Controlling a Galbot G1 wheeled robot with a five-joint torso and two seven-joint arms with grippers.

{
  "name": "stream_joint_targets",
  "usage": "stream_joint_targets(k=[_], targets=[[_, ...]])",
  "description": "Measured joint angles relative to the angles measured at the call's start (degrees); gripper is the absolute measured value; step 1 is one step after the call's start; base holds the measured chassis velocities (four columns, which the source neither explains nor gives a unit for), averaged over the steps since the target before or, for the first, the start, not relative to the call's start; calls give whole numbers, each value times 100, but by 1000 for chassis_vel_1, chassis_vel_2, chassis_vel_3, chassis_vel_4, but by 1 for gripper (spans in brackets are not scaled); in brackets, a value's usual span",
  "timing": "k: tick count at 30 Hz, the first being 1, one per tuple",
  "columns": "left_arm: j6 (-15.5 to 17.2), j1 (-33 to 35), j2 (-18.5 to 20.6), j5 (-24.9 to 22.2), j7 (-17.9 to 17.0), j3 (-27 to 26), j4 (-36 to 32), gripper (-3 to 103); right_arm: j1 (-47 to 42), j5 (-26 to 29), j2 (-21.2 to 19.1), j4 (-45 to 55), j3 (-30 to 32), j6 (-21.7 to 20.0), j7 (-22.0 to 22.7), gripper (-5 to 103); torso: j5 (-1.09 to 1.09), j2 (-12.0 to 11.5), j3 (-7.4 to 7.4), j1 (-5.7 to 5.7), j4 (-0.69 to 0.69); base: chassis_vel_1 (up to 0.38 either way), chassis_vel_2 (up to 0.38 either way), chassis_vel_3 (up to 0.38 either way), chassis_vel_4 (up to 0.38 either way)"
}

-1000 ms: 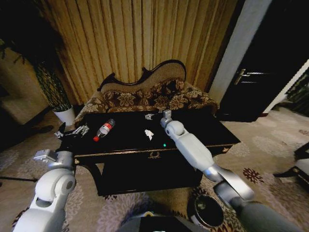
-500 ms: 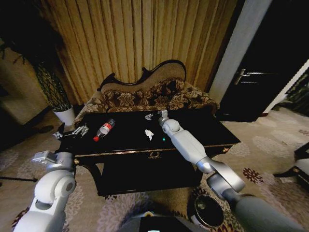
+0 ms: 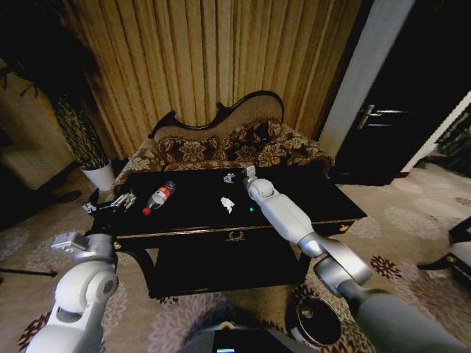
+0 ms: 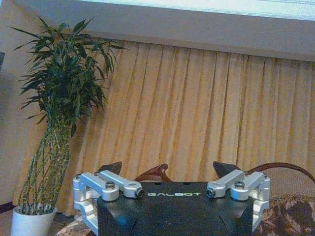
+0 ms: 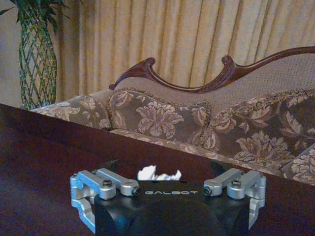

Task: Move to the front of the table and place the trash on the table into the trash bin.

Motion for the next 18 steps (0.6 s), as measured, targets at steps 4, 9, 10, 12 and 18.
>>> stream_joint_targets(k=[4, 9, 10, 12, 18], targets=[[0, -19, 0, 2, 0, 4, -1, 100, -5, 5, -25, -16, -15, 7, 0, 91, 0, 0, 0, 0, -1, 0, 0, 0, 0], [0, -63, 2, -2, -2, -12, -8, 100, -11, 15, -71, -22, -72, 37, 0, 68, 0, 0, 0, 0, -1, 0, 0, 0, 0], [0, -74, 5, -6, -4, -14, -7, 100, -12, 16, -76, -15, -81, 40, 0, 63, 0, 0, 0, 0, 0, 0, 0, 0, 0], [0, -81, 7, -9, -5, -15, -7, 100, -14, 15, -82, -3, -92, 42, 0, 57, 0, 0, 0, 0, 0, 0, 0, 0, 0], [0, -97, 7, -26, -9, -32, -2, 100, -93, 19, -202, 148, -167, 18, 0, 41, 0, 0, 0, 0, 0, 0, 0, 0, 0]])
